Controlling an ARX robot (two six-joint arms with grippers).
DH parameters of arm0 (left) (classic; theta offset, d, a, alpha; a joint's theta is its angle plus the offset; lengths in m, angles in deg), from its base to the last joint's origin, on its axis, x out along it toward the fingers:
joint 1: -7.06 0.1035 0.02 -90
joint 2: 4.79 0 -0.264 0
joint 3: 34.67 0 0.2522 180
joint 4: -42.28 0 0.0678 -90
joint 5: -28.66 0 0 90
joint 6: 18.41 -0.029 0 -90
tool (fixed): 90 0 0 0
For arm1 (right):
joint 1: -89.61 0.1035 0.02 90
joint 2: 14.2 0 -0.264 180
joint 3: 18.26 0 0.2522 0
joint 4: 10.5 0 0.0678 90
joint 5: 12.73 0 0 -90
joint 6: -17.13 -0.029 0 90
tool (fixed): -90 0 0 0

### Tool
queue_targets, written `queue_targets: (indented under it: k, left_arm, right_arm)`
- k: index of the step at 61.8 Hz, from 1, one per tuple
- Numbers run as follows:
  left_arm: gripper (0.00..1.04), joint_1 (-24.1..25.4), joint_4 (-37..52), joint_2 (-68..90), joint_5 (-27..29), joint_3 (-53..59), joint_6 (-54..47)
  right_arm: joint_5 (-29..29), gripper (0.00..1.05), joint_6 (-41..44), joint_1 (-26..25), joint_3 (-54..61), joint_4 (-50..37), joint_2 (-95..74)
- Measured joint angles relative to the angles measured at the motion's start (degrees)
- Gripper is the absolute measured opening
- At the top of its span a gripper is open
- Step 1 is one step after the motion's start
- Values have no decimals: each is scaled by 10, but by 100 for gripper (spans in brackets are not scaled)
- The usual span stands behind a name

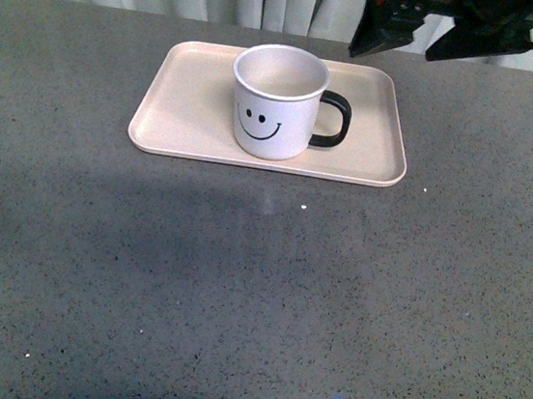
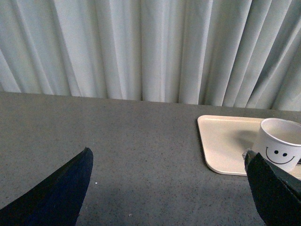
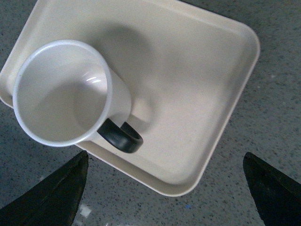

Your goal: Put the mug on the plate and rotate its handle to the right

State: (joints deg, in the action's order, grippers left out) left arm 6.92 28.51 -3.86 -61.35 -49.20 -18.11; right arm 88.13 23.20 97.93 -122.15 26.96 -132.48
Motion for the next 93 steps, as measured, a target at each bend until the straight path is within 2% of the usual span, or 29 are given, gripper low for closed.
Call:
queue_targets:
  k: [13, 50, 54, 59, 71, 82, 93]
  left_arm:
    - [95, 0, 0, 0, 0, 0, 0]
    - [95, 0, 0, 0, 0, 0, 0]
    - [95, 0, 0, 0, 0, 0, 0]
    - [95, 0, 0, 0, 0, 0, 0]
    - [95, 0, 0, 0, 0, 0, 0]
    - [95, 0, 0, 0, 0, 0, 0]
    - [95, 0, 0, 0, 0, 0, 0]
  right_arm:
    - [-15, 96, -2, 32, -87, 38, -65]
    - [-34, 93, -5, 45, -203, 93, -165]
    - [-37, 82, -5, 45, -213, 99, -172]
    - [-40, 61, -5, 45, -232, 108, -185]
    - [-45, 33, -5, 45, -261, 129, -200]
    - [-42, 2, -5, 47, -312, 166, -217]
    - [-40, 2, -3, 49, -368, 203, -239]
